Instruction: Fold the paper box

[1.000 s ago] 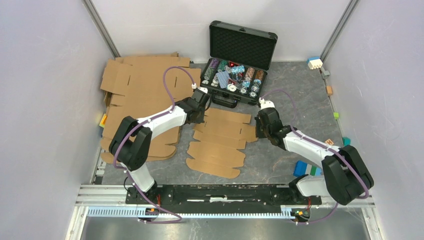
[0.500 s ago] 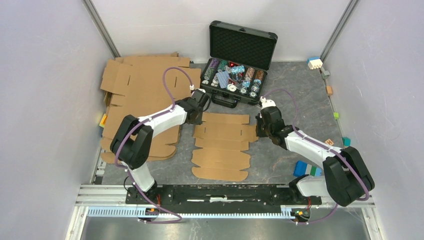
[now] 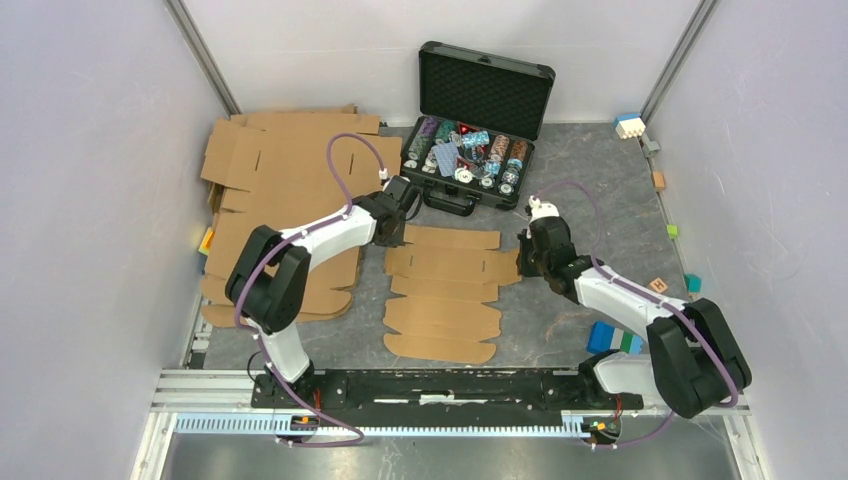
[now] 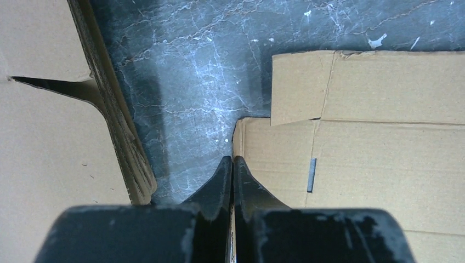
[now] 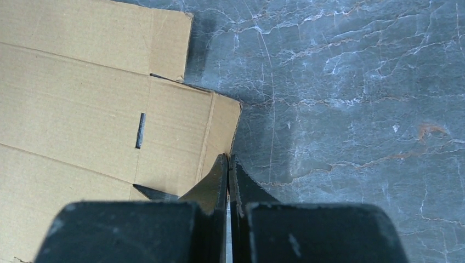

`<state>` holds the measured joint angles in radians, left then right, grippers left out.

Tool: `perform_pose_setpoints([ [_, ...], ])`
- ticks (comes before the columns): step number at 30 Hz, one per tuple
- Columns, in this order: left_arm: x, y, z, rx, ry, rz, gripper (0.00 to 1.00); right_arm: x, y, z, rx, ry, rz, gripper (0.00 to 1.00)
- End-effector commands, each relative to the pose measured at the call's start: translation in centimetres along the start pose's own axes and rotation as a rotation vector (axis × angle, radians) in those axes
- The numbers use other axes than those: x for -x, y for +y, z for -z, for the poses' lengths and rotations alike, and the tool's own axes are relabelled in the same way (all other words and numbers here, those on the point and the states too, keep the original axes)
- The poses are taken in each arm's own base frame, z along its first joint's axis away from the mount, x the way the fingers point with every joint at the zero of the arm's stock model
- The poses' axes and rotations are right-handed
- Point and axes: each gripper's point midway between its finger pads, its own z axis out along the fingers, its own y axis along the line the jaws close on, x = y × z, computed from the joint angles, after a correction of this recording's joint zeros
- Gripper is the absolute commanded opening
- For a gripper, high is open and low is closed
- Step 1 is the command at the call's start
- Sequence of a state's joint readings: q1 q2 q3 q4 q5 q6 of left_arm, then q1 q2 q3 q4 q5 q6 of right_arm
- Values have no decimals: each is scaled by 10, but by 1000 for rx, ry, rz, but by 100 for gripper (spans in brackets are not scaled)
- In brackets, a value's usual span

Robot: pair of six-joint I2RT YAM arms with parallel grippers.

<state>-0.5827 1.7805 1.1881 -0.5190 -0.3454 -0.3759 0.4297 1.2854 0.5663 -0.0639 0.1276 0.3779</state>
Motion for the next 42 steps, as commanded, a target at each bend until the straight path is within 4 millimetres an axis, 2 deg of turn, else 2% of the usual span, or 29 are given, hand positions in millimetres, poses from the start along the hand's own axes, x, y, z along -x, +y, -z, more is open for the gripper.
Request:
perform_pose_setpoints([
  [1,10,3,3,14,-21,29,2,-11,-4,1,21,13,-5,0],
  [6,35,1,27,-26,-99,39,2,-14,3,1,80,9,-12,0],
  [11,67,-4,70,-69,-178,37,2,-11,16,1,159,-16,-17,6],
  [17,106,-27,122,-171,-288,-10,2,-13,29,4,246,-23,-5,12],
  [19,113,-35,134,-198,-308,-50,2,-13,36,6,288,-30,4,20],
  [22,121,-45,153,-207,-346,-143,2,-13,45,13,351,-48,27,44],
  [24,125,-57,166,-235,-375,-230,2,-10,47,18,372,-74,44,52],
  [30,145,-80,193,-205,-458,-455,2,17,58,46,448,-221,110,70],
  [36,159,-89,199,-161,-473,-584,2,56,61,80,464,-410,172,87],
  [39,159,-98,207,-208,-496,-671,2,77,71,99,517,-512,217,90],
  [42,160,-103,219,-243,-527,-728,2,99,67,110,475,-592,184,93],
])
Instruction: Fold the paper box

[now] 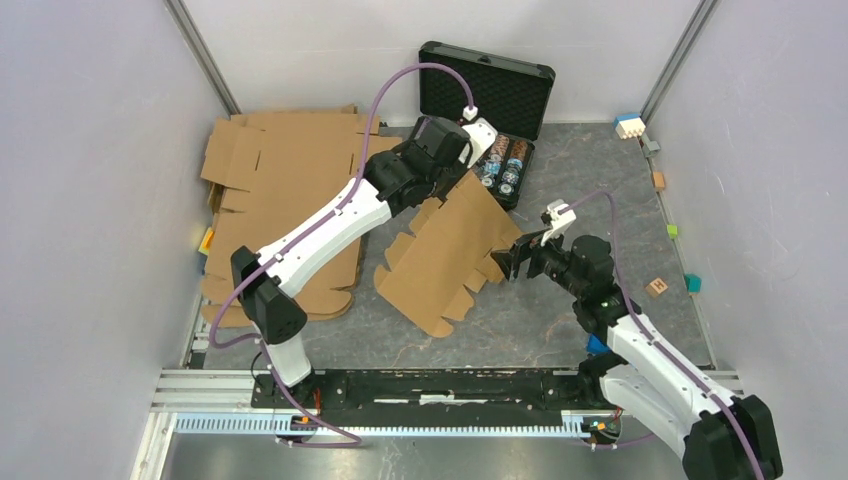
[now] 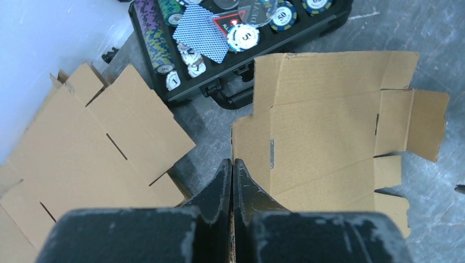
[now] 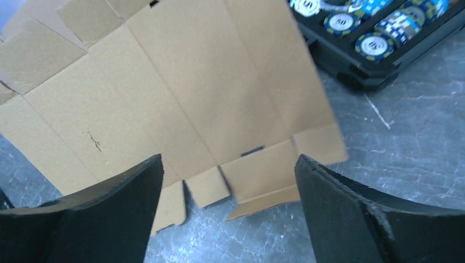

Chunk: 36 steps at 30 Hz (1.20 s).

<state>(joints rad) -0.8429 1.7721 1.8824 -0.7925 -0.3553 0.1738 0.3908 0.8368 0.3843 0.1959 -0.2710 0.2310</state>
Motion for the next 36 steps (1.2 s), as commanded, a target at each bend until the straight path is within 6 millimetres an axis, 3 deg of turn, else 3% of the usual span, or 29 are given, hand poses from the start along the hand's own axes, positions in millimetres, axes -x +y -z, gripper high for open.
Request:
perform_pose_setpoints([
  [1,24,-2,22,-69,-83,-152,2,52,-1,2,-34,-155,59,98],
  [5,32,-18,39,-171,-154,-233,2,59,0,-9,-17,-90,101,98],
  [10,38,-29,56,-213,-249,-295,2,60,19,-23,117,-77,92,98],
  [16,38,-40,68,-248,-284,-341,2,51,10,-22,86,-62,112,97],
  [22,45,-47,68,-239,-314,-364,3,41,18,-21,137,-37,111,69],
  [28,45,-49,59,-223,-298,-351,6,33,10,-19,93,-23,112,23],
  [31,50,-44,56,-183,-309,-302,24,29,3,-21,63,-4,106,4],
  [34,53,-31,56,-109,-310,-185,52,25,-3,-21,28,-2,84,0],
  [36,52,-21,59,-56,-298,-70,62,22,-7,-20,3,-3,71,0],
])
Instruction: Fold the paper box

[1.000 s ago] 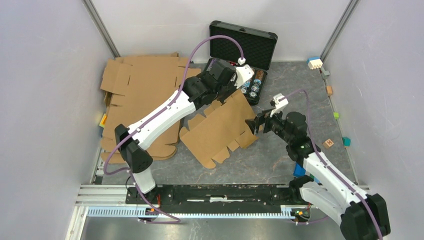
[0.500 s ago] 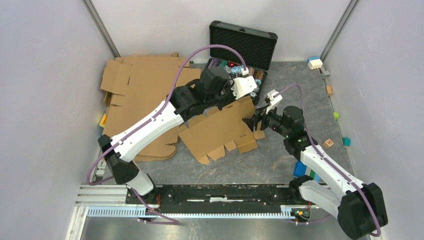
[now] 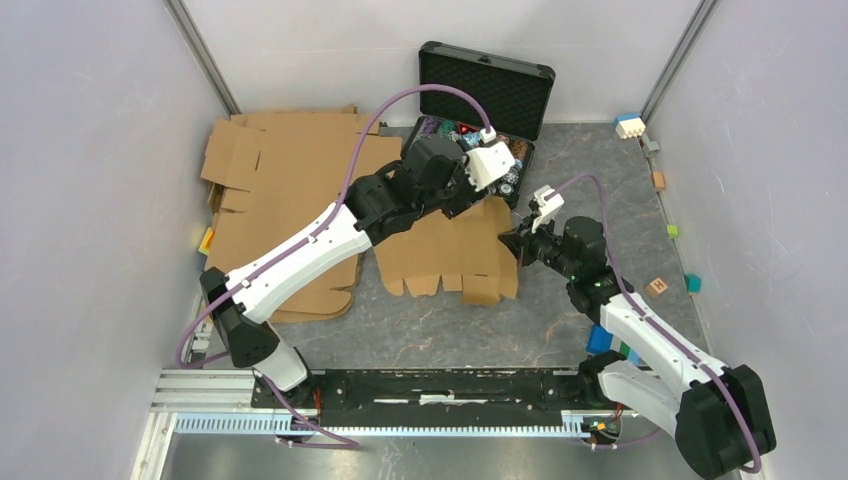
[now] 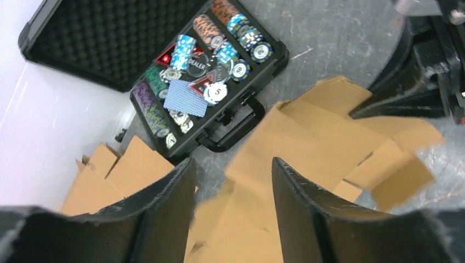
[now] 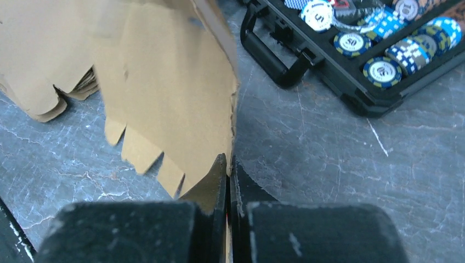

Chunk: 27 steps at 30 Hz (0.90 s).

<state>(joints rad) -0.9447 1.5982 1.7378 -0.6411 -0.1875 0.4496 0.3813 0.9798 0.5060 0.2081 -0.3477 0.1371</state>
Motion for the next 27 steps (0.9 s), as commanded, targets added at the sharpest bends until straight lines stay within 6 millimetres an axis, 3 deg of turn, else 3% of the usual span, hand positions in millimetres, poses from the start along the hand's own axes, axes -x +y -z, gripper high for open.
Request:
perform_pose_setpoints([
  [1,7,30,10,191,-28,260,66,-1,-11,2,-69,-19,-20,0],
  [3,-8,42,17,251,-3,397,71,-3,-10,3,-66,-24,-24,0],
  [6,-49,48,23,274,46,617,75,-8,-13,5,-82,-10,-34,0],
  [10,-117,34,22,230,51,845,80,-16,-16,9,-107,1,-36,0],
  [13,-155,26,28,273,-19,937,86,-19,-18,12,-122,-6,-44,0],
  [16,-182,17,34,305,-44,968,94,-22,-18,14,-126,2,-48,0],
  [19,-201,12,33,318,-14,988,97,-22,-17,15,-118,5,-48,0],
  [25,-246,-5,11,314,93,1087,97,-23,-18,16,-124,5,-44,0],
  [27,-250,-11,3,275,64,1113,97,-23,-18,16,-125,5,-44,0],
])
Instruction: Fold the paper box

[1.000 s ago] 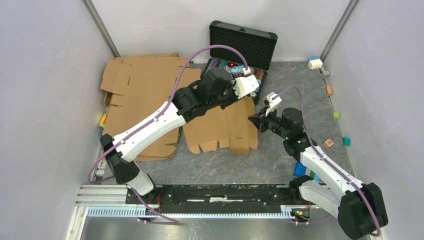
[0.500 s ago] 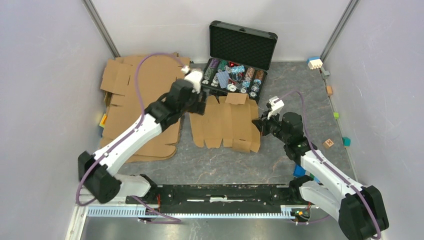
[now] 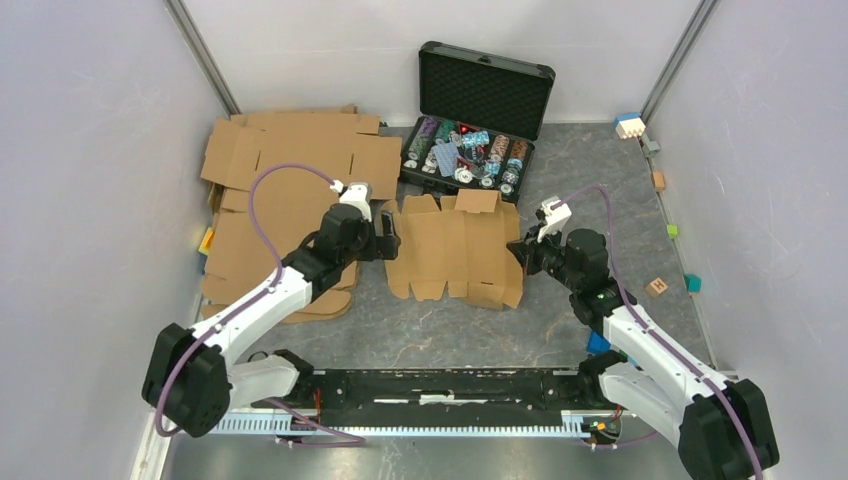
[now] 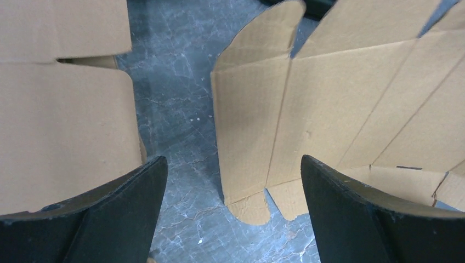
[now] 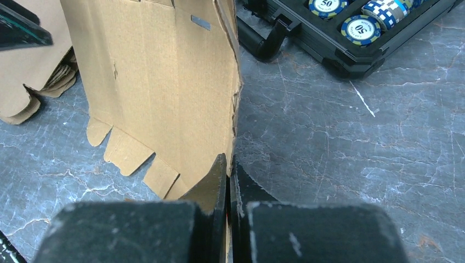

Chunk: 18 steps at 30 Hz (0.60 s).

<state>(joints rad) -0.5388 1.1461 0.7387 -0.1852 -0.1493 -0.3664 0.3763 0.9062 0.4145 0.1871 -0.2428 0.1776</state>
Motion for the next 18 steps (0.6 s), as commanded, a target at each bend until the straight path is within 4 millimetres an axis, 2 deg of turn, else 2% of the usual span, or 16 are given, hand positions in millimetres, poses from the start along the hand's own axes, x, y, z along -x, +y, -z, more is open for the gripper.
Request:
perform_pose_setpoints([
  [1,-11,-5,-19,-75,-17,125,98,5,-2,2,-11,-21,7,0],
  [2,-8,-8,-21,-104,-40,133,99,5,-2,2,-11,-23,6,0],
  [12,-26,-37,-31,-340,-1,86,95,9,4,2,19,-34,-8,0],
  [16,-27,-54,-26,-461,-6,92,79,8,3,3,18,-34,-9,0],
  [18,-24,-59,-22,-497,-14,86,68,8,2,3,14,-38,-9,0],
])
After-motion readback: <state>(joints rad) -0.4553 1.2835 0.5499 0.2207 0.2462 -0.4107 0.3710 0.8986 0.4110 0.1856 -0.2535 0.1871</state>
